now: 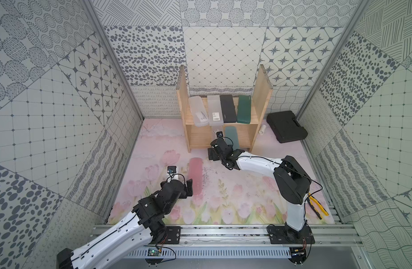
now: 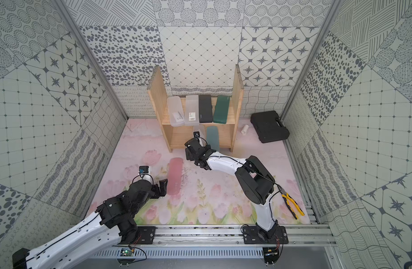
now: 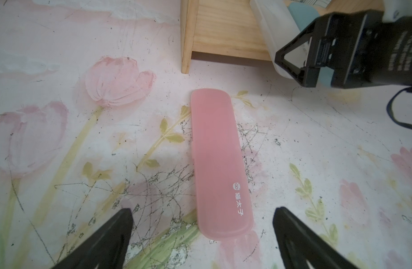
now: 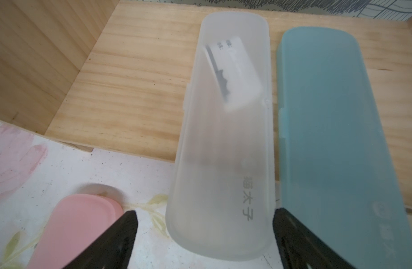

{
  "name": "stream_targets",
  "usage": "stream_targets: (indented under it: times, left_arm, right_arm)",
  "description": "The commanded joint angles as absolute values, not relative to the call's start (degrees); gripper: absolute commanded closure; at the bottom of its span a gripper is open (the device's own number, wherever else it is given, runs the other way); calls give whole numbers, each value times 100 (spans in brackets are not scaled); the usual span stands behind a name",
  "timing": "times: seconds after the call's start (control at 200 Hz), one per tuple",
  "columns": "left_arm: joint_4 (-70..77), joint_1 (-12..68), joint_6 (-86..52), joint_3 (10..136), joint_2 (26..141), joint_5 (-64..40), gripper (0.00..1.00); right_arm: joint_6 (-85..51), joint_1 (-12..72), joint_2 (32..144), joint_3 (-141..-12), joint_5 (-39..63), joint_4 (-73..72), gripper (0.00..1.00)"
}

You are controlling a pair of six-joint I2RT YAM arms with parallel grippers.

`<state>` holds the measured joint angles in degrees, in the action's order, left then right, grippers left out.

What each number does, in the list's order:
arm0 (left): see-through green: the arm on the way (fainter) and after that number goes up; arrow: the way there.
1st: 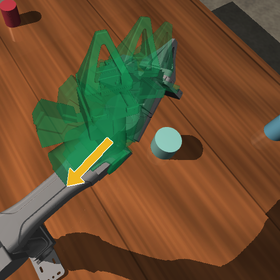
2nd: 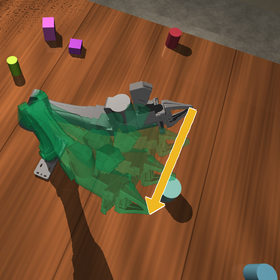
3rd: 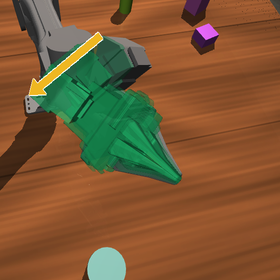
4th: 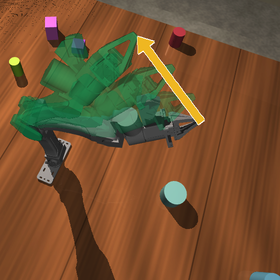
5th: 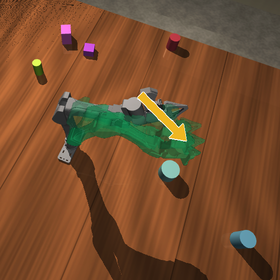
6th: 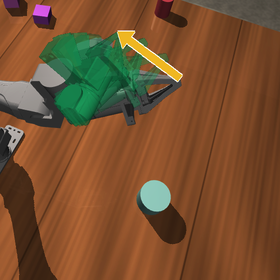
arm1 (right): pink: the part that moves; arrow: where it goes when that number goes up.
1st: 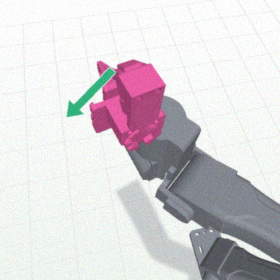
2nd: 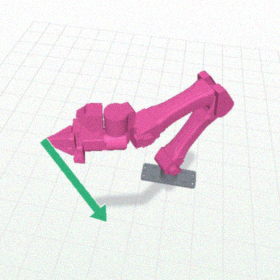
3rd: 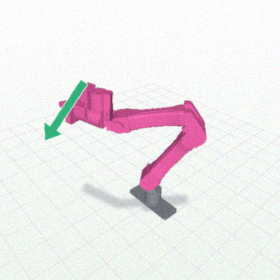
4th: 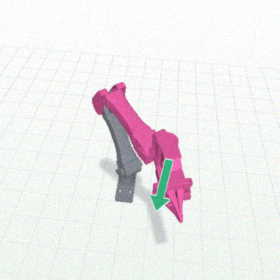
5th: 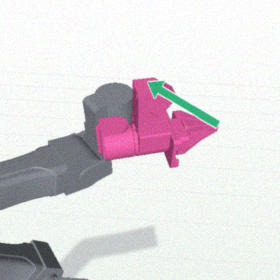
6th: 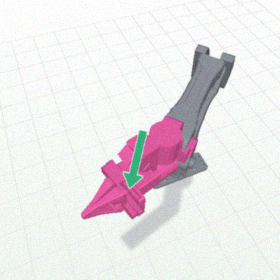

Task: Remove the pencil cases from the shelf
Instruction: Pick up the pencil case from the shelf.

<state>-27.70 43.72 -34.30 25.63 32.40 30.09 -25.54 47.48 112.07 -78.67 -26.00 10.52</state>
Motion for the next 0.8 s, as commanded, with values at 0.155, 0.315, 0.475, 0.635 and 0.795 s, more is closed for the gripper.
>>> stream_targets:
  times: [0.155,0.315,0.475,0.635,0.795]
  left_arm:
    - [-2981,4351,-3278,2688,3110,2804,1]
    - [-3192,4364,-3148,2759,3035,2820,1]
    - [-3213,4351,-3050,2731,2883,2765,1]
    - [-3248,4350,-3032,2705,2712,2769,1]
    - [-3252,4351,-3032,2705,2671,2769,1]
  right_arm:
    - [-2651,4701,11544,-8165,-2724,874,4]
    - [-2637,4684,11627,-8250,-2740,881,5]
    - [-2652,4645,11667,-8295,-2777,896,5]
    - [-2783,4563,11719,-8379,-2761,1032,5]
    - [-2794,4482,11828,-8502,-2601,1048,5]
